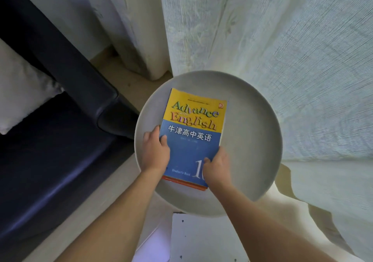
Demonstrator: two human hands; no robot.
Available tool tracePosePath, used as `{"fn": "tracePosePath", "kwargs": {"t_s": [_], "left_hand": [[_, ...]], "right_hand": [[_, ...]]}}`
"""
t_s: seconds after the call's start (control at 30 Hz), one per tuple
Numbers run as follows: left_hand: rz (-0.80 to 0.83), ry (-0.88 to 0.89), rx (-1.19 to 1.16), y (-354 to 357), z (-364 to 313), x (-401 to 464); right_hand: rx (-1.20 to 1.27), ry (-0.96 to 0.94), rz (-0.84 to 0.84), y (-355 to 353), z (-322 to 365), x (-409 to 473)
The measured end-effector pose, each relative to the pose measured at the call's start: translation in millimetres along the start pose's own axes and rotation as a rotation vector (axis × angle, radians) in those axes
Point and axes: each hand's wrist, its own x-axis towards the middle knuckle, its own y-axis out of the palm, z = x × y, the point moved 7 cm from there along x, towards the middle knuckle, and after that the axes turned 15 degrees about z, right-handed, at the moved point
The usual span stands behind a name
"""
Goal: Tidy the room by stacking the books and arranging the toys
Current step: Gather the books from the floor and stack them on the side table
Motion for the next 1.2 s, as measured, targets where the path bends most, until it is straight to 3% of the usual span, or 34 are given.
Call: {"fn": "tracePosePath", "kwargs": {"t_s": [0.13,0.47,0.6,0.7,0.83,0.97,1.2], "left_hand": [[0.028,-0.15,0.034,2,-2,-7],[0.142,-0.148,-0.031,3,9,6],[0.137,-0.143,0.06,-5,10,-18],[0.1,-0.038,0.242,-10,7,-49],[0.092,0.062,0.45,-20,15,-101],[0.106,-0.01,0.482,-40,37,-156],[0.134,-0.164,0.372,-57,114,-249]], "right_hand": [[-0.026,0.064,0.027,1,-2,-7],[0.044,0.168,0.117,6,-15,2],[0.053,0.069,0.032,-2,-12,-13],[-0.193,-0.122,-0.06,-11,-6,-36],[-0.623,-0.247,-0.023,-5,2,-74],[-0.905,-0.33,0.053,16,15,-118],[-1.128,-0.441,0.219,82,11,-181]]}}
